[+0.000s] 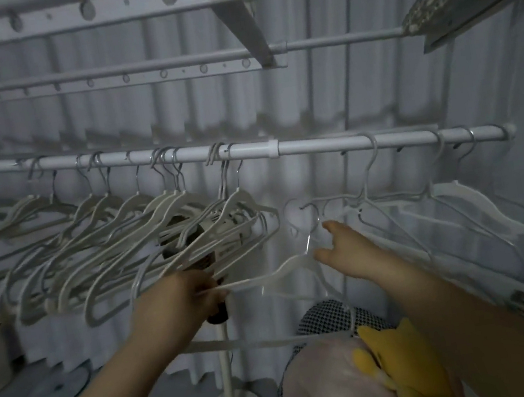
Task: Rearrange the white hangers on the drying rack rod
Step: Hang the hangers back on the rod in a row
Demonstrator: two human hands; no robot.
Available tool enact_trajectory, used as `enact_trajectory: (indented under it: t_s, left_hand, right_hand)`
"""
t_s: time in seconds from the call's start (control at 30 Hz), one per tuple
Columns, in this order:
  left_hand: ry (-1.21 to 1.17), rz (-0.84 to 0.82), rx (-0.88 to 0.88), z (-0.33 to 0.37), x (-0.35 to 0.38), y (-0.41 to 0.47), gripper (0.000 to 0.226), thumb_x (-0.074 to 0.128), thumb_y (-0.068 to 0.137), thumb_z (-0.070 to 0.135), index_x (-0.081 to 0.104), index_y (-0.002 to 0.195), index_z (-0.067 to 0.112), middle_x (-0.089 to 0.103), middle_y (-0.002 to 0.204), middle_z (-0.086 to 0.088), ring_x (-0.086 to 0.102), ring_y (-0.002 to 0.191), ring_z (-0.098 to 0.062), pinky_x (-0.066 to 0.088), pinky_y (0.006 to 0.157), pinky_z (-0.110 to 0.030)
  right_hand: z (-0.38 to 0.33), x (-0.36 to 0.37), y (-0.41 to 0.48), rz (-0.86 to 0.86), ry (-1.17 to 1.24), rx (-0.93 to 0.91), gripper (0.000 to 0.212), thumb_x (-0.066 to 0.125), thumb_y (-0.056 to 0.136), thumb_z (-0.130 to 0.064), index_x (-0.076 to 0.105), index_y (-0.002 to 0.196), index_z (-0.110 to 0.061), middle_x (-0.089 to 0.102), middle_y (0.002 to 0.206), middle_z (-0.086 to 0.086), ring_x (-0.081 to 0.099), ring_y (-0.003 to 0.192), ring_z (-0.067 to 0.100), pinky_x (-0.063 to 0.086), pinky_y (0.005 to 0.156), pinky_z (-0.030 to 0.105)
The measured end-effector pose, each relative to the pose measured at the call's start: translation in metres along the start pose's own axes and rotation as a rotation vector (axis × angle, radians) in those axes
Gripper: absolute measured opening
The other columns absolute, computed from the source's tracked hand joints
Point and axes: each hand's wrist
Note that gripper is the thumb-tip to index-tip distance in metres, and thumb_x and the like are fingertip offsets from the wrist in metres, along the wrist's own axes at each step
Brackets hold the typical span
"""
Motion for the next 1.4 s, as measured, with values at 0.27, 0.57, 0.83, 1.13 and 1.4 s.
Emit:
enact_trajectory:
  t_s: [0.27,0.57,0.83,1.13,1.4]
  left_hand:
    - [-0.252,-0.049,-0.174,-0.04,-0.029,-0.049,0.02,0.07,0.075,0.028,0.064,0.055,0.028,0.065,0.049,0.013,0.056,0.046,-0.002,0.044,0.054,-0.023]
    - [-0.119,-0.193,-0.258,-0.087,-0.033,-0.106,0.015,0.061,0.083,0.033,0.059,0.069,0.028,0.064,0.079,0.001,0.062,0.082,-0.019,0.042,0.066,-0.027]
    - [-0.216,-0.273,-0.189,-0.072,-0.017,-0.141,0.027,0.058,0.086,0.028,0.06,0.111,0.017,0.062,0.11,-0.001,0.056,0.093,-0.013,0.042,0.071,-0.014]
    - [-0.572,-0.683,0.06,0.004,-0.033,-0.162,0.016,0.054,0.086,0.037,0.058,0.093,0.024,0.058,0.075,0.011,0.054,0.065,0.001,0.045,0.063,-0.011]
    - [-0.258,-0.588,0.049,-0.002,-0.028,-0.159,0.032,0.054,0.086,0.018,0.052,0.118,0.014,0.067,0.098,-0.006,0.063,0.049,-0.011,0.042,0.04,-0.011]
  right_hand:
    - [-0.018,0.015,-0.019,-0.456,0.207,-0.04,0.02,0.057,0.088,-0.02,0.067,0.096,-0.005,0.065,0.073,-0.004,0.059,0.066,0.006,0.05,0.061,0.017]
    - [-0.052,0.046,-0.085,-0.544,0.387,-0.046,0.014,0.057,0.087,-0.011,0.064,0.077,-0.002,0.054,0.038,-0.008,0.047,0.035,0.0,0.038,0.037,0.012]
    - [-0.058,0.066,-0.158,-0.308,0.426,0.091,0.023,0.056,0.085,-0.005,0.065,0.067,-0.014,0.056,0.04,-0.006,0.052,0.035,0.002,0.043,0.037,0.013]
    - [-0.087,0.066,-0.185,-0.255,0.329,0.253,0.016,0.047,0.089,-0.003,0.057,0.08,0.006,0.056,0.057,0.014,0.055,0.033,0.014,0.048,0.035,0.019]
    - [-0.103,0.073,-0.166,-0.186,0.35,0.197,0.033,0.037,0.096,-0.012,0.048,0.066,-0.005,0.052,0.056,0.013,0.051,0.027,0.008,0.044,0.031,0.017]
Point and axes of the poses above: each hand's wrist, its own y-axis towards the middle knuckle, its own x-axis out of the palm, z = x × y
